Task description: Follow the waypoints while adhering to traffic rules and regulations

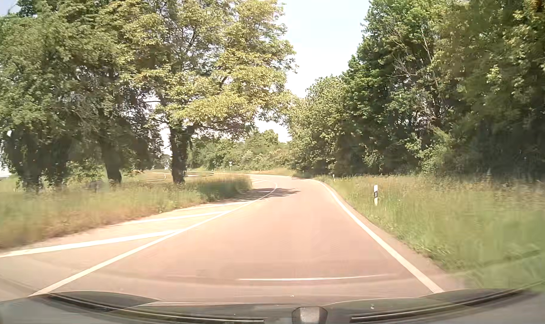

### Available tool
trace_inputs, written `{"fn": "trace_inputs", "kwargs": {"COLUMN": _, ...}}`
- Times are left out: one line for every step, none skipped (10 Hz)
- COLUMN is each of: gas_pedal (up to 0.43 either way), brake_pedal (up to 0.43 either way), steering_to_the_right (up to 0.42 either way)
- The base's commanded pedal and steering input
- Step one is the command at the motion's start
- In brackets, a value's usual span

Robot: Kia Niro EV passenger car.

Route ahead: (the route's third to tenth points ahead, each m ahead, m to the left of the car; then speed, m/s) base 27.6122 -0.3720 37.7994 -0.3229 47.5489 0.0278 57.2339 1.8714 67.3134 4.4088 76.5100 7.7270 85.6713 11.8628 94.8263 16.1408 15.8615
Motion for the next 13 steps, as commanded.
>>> {"fn": "trace_inputs", "kwargs": {"gas_pedal": 0.118, "brake_pedal": 0.0, "steering_to_the_right": 0.035}}
{"fn": "trace_inputs", "kwargs": {"gas_pedal": 0.118, "brake_pedal": 0.0, "steering_to_the_right": 0.03}}
{"fn": "trace_inputs", "kwargs": {"gas_pedal": 0.118, "brake_pedal": 0.0, "steering_to_the_right": 0.026}}
{"fn": "trace_inputs", "kwargs": {"gas_pedal": 0.118, "brake_pedal": 0.0, "steering_to_the_right": 0.019}}
{"fn": "trace_inputs", "kwargs": {"gas_pedal": 0.118, "brake_pedal": 0.0, "steering_to_the_right": 0.013}}
{"fn": "trace_inputs", "kwargs": {"gas_pedal": 0.118, "brake_pedal": 0.0, "steering_to_the_right": 0.01}}
{"fn": "trace_inputs", "kwargs": {"gas_pedal": 0.118, "brake_pedal": 0.0, "steering_to_the_right": 0.009}}
{"fn": "trace_inputs", "kwargs": {"gas_pedal": 0.118, "brake_pedal": 0.0, "steering_to_the_right": 0.009}}
{"fn": "trace_inputs", "kwargs": {"gas_pedal": 0.118, "brake_pedal": 0.0, "steering_to_the_right": 0.006}}
{"fn": "trace_inputs", "kwargs": {"gas_pedal": 0.118, "brake_pedal": 0.0, "steering_to_the_right": 0.003}}
{"fn": "trace_inputs", "kwargs": {"gas_pedal": 0.118, "brake_pedal": 0.0, "steering_to_the_right": -0.001}}
{"fn": "trace_inputs", "kwargs": {"gas_pedal": 0.118, "brake_pedal": 0.0, "steering_to_the_right": -0.003}}
{"fn": "trace_inputs", "kwargs": {"gas_pedal": 0.118, "brake_pedal": 0.0, "steering_to_the_right": -0.004}}
